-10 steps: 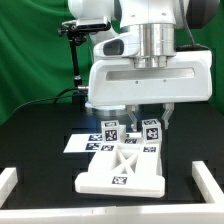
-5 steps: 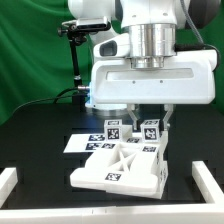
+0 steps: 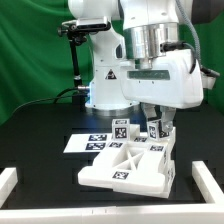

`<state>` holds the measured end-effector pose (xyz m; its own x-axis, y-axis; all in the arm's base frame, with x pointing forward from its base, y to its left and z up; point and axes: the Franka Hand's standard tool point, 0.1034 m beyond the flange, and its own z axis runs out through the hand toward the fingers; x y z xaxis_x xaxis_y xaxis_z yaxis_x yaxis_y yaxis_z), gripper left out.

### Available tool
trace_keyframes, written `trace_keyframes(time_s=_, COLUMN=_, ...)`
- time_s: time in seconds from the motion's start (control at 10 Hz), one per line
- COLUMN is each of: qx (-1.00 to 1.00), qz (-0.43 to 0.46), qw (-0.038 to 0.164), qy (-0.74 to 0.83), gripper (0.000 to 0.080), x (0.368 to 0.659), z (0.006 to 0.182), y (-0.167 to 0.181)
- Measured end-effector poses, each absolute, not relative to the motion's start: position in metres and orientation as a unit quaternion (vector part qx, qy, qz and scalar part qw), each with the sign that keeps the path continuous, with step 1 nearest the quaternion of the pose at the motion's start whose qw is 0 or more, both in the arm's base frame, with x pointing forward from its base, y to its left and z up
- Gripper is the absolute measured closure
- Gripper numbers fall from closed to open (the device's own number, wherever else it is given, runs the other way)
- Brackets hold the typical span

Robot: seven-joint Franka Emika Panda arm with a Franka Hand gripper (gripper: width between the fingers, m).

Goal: Assemble chair

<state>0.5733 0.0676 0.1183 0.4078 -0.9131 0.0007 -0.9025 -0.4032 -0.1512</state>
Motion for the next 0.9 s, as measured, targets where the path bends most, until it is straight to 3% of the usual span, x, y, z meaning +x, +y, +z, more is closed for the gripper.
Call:
trace_keyframes(time_s=0.1, qx=-0.843, qz=-0.042, qw=0.063, qy=0.533, gripper=0.0505, x=0.5733, z=0.1181, y=0.0676)
trace_keyframes(time_s=0.3, qx=-0.899, qz=-0.029, qw=0.044, qy=0.435, gripper=0.0195, x=0.5764, z=0.1226, y=0.0724)
trace_keyframes(time_s=0.6, qx=-0.969, qz=-0.034, qw=0.033, qy=0.243, gripper=0.0154, x=0.5758, z=0.1197, y=0.0725)
trace_keyframes(time_s=0.9, qx=-0.986, qz=-0.038, qw=0.028, qy=0.161, gripper=0.0151, x=0.5768, z=0.1202, y=0.0707)
